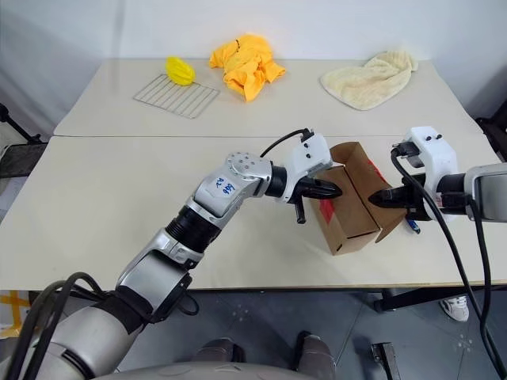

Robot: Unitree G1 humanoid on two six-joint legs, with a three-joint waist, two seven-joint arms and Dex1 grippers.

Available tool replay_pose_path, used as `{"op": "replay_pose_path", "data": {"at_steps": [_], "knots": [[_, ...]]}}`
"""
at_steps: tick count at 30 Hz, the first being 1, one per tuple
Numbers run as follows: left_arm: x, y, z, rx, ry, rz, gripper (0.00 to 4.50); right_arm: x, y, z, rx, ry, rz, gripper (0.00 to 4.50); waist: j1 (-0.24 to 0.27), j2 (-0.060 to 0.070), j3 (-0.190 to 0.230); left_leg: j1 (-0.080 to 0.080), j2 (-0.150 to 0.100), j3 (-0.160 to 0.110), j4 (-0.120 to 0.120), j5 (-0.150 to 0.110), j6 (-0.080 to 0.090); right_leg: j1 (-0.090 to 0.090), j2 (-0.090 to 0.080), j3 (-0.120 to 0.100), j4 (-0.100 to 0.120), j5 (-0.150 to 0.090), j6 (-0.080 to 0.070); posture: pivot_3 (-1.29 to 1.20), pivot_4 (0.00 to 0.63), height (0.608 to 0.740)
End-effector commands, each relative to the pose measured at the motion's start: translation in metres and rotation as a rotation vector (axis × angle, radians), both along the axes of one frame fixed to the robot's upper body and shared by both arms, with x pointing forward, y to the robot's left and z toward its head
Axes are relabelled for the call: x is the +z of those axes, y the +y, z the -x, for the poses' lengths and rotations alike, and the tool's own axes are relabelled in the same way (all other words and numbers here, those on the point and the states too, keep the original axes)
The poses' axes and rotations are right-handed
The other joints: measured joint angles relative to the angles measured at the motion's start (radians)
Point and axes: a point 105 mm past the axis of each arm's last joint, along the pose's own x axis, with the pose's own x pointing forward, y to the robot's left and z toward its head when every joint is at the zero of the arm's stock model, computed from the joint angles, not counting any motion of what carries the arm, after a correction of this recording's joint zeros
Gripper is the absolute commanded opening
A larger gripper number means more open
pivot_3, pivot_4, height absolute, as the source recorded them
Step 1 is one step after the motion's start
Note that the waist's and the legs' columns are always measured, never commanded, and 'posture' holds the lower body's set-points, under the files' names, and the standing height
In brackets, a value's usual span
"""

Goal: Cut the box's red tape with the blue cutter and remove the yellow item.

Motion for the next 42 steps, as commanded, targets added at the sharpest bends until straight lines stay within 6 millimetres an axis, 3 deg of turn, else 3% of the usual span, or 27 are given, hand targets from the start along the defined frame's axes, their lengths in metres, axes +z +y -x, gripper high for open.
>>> {"op": "replay_pose_path", "data": {"at_steps": [1,3,7,11,13,17,21,27,33,38,42], "knots": [[-0.038,-0.005,0.001,-0.059,-0.152,-0.209,0.0,0.011,0.006,0.012,0.055,-0.027,0.043,0.04,0.0,0.0,0.0,0.0,0.0,0.0,0.0,0.0,0.0,0.0,0.0,0.0,0.0,0.0,0.0,0.0,0.0,0.74],[-0.039,-0.005,0.0,-0.053,-0.157,-0.214,0.0,0.009,0.005,0.012,0.051,-0.021,0.043,0.04,0.0,0.0,0.0,0.0,0.0,0.0,0.0,0.0,0.0,0.0,0.0,0.0,0.0,0.0,0.0,0.0,0.0,0.74],[-0.042,-0.004,0.0,-0.042,-0.166,-0.226,0.0,0.005,0.003,0.011,0.04,-0.018,0.048,0.04,0.0,0.016,-0.069,0.002,-0.001,0.005,-0.006,-0.001,0.0,-0.004,0.0,-0.001,0.001,0.0,0.0,0.0,0.0,0.74],[-0.051,-0.003,-0.001,-0.02,-0.162,-0.239,0.0,0.002,-0.003,0.007,-0.002,-0.055,0.077,0.04,-0.013,0.013,-0.087,0.005,0.0,0.008,-0.008,-0.001,0.0,-0.001,0.0,-0.002,-0.004,0.0,0.001,0.0,0.0,0.74],[-0.057,-0.001,-0.002,-0.002,-0.173,-0.253,0.38,0.005,-0.008,0.002,-0.041,-0.132,0.129,0.0,-0.018,0.011,-0.093,0.014,0.0,0.008,-0.007,0.0,0.001,0.009,0.0,-0.002,-0.004,0.001,0.0,0.0,0.0,0.74],[-0.055,0.001,-0.005,0.061,-0.104,-0.205,1.44,0.01,-0.004,0.005,-0.002,-0.178,0.135,0.97,-0.033,0.008,-0.109,0.019,0.001,0.009,-0.006,-0.001,0.001,0.015,0.0,0.0,-0.004,0.003,-0.001,0.0,0.0,0.74],[-0.053,0.005,-0.01,0.108,-0.08,-0.171,2.67,0.019,0.001,0.003,0.03,-0.238,0.129,2.34,-0.035,0.016,-0.115,0.02,0.001,0.01,-0.007,0.0,0.001,0.014,0.0,0.001,-0.004,0.003,-0.001,0.0,0.0,0.74],[-0.046,0.016,-0.02,0.225,-0.007,-0.043,4.49,0.036,0.002,-0.002,0.057,-0.34,0.143,4.38,-0.05,0.016,-0.131,0.022,0.001,0.011,-0.008,0.0,0.001,0.014,0.0,0.001,-0.004,0.003,-0.001,0.0,0.0,0.74],[-0.022,0.03,-0.026,0.33,-0.083,0.182,4.5,0.056,-0.006,-0.01,0.052,-0.455,0.151,4.45,-0.052,0.019,-0.133,0.032,0.001,0.011,-0.01,-0.001,0.002,0.024,0.0,0.002,-0.006,0.003,-0.001,0.0,0.0,0.74],[-0.004,0.038,-0.012,0.284,-0.008,0.425,4.5,0.059,-0.009,-0.008,0.09,-0.504,0.149,4.45,-0.051,0.021,-0.134,0.033,0.001,0.012,-0.01,-0.001,0.002,0.024,0.0,0.003,-0.006,0.003,-0.001,0.0,0.0,0.74],[-0.012,0.047,0.001,0.244,-0.084,0.419,4.5,0.056,-0.012,-0.012,0.096,-0.529,0.131,4.45,-0.053,0.023,-0.136,0.033,0.001,0.012,-0.011,-0.002,0.003,0.024,0.0,0.003,-0.006,0.003,-0.001,0.0,0.0,0.74]]}}
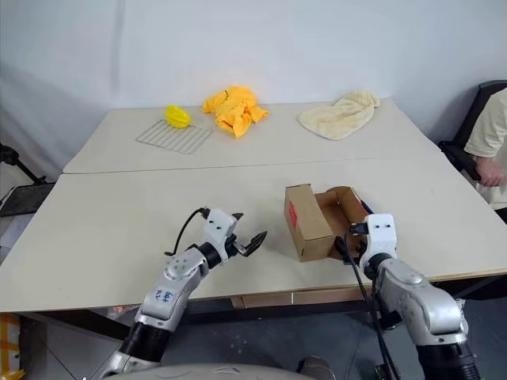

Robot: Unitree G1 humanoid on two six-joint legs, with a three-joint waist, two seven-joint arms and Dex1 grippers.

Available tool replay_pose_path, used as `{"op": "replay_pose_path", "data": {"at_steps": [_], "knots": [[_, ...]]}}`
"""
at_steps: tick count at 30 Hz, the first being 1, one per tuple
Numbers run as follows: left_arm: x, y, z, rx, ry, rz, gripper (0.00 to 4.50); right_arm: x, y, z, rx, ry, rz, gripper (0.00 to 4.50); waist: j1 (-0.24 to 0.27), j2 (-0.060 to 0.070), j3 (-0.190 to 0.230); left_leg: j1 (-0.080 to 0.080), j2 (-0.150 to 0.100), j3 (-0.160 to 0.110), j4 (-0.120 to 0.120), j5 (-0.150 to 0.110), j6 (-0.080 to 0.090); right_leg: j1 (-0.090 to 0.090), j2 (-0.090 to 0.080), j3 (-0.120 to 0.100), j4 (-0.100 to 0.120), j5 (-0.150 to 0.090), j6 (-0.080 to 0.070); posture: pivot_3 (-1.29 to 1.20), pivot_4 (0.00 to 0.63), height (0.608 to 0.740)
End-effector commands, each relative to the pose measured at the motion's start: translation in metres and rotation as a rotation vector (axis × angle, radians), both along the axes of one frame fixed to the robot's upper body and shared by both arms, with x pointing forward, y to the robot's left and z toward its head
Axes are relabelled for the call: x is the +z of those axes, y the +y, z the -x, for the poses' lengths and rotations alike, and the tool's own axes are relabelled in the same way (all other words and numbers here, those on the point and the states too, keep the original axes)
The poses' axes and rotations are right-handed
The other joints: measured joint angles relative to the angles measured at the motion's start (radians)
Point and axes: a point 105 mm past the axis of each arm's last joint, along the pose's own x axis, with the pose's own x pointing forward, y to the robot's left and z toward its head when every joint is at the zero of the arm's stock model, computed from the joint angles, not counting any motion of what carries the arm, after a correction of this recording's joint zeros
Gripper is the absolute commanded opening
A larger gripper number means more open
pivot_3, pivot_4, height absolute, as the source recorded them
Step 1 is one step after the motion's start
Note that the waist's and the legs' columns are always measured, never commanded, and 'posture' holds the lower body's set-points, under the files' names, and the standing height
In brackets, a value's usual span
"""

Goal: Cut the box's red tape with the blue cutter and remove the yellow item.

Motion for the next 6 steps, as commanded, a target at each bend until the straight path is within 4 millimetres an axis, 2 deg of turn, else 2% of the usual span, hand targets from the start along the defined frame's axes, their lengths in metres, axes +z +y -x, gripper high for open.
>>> {"op": "replay_pose_path", "data": {"at_steps": [1,6], "knots": [[0.1215,-0.1095,-0.0128,-0.545,-0.239,0.075,4.5,0.2296,-0.016,0.0034,0.433,-0.197,0.236,4.45,0.0,0.001,-0.001,0.0,0.0,0.0,0.0,0.0,0.0,0.0,0.0,0.0,0.0,0.0,0.0,0.0,0.0,0.74],[0.1234,-0.1048,-0.0063,-0.545,-0.246,0.108,4.5,0.2254,-0.0127,-0.0043,0.447,-0.221,0.234,4.45,0.001,0.003,-0.002,0.001,0.0,0.0,-0.002,-0.001,0.001,0.0,0.0,0.0,0.0,0.0,0.0,0.0,0.0,0.74]]}}
